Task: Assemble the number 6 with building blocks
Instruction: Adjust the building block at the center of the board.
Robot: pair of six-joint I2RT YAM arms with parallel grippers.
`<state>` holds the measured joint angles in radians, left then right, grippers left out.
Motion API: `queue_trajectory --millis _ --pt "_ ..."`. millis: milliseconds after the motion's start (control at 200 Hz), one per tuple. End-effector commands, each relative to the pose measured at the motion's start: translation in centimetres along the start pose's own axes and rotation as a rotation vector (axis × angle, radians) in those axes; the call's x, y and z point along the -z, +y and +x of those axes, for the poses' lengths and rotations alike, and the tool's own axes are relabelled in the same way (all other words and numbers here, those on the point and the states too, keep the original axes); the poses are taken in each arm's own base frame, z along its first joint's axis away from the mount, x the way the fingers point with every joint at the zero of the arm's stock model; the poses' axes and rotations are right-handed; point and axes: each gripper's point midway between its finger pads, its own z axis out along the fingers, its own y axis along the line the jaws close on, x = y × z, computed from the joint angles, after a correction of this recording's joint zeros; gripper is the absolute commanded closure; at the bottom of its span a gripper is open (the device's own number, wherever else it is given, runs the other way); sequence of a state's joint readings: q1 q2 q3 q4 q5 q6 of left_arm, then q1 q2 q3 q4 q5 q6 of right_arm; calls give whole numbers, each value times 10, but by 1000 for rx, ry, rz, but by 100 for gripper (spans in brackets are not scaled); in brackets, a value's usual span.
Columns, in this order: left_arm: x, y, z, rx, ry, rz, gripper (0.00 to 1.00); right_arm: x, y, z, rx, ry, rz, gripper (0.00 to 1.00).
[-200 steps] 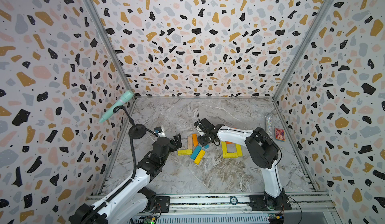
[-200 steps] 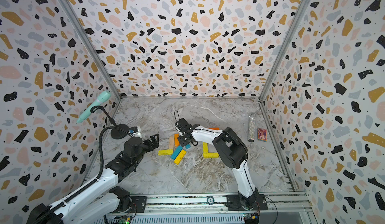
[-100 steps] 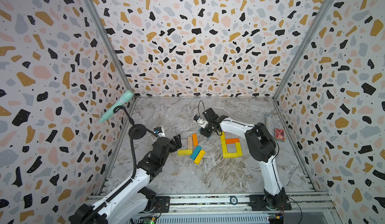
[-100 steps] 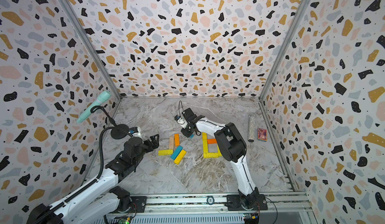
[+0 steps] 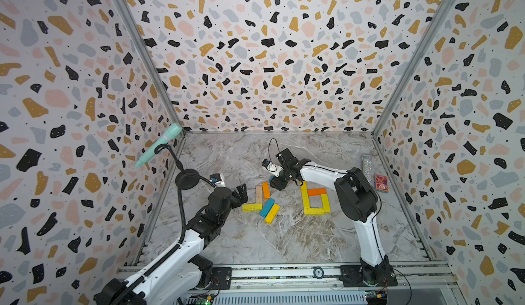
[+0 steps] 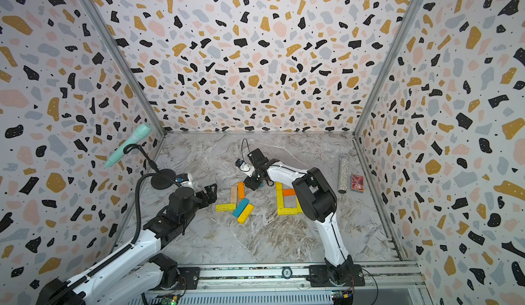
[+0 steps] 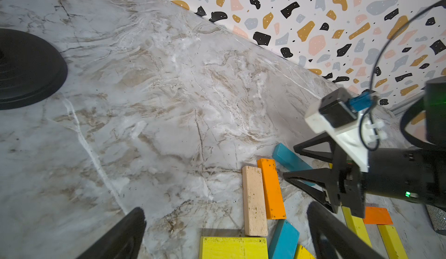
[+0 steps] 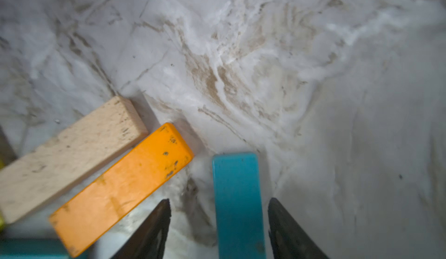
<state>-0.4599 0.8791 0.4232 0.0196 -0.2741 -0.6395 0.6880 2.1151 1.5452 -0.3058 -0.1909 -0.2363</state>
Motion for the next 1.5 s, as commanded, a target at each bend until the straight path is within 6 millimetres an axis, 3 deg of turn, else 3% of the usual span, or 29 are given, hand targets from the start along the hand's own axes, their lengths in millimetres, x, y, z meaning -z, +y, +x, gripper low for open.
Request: queue_trajectory --millis 0,135,325,491,706,1046,1297,1497 --pt "2 -4 -12 -4 -35 7 1 61 3 -42 -212 -160 68 37" --pt "1 -5 -12 -14 -34 10 1 61 28 -22 -332 -139 49 46" --pt "-2 -5 -9 -29 -19 11 1 35 50 4 -433 -80 -40 59" --pt "-3 -7 -5 -25 -9 25 1 16 39 13 -472 -44 -40 61" --pt "-4 -6 -4 -19 -11 25 1 8 19 20 -495 -24 3 62" --pt "-5 -3 -3 -27 -10 8 1 -14 4 28 -469 28 33 59" --pt "-5 -1 -2 -27 -7 3 0 -10 -2 22 -450 29 54 59" --pt "-5 -1 -5 -32 -16 -2 1 16 36 17 -410 -5 -42 58"
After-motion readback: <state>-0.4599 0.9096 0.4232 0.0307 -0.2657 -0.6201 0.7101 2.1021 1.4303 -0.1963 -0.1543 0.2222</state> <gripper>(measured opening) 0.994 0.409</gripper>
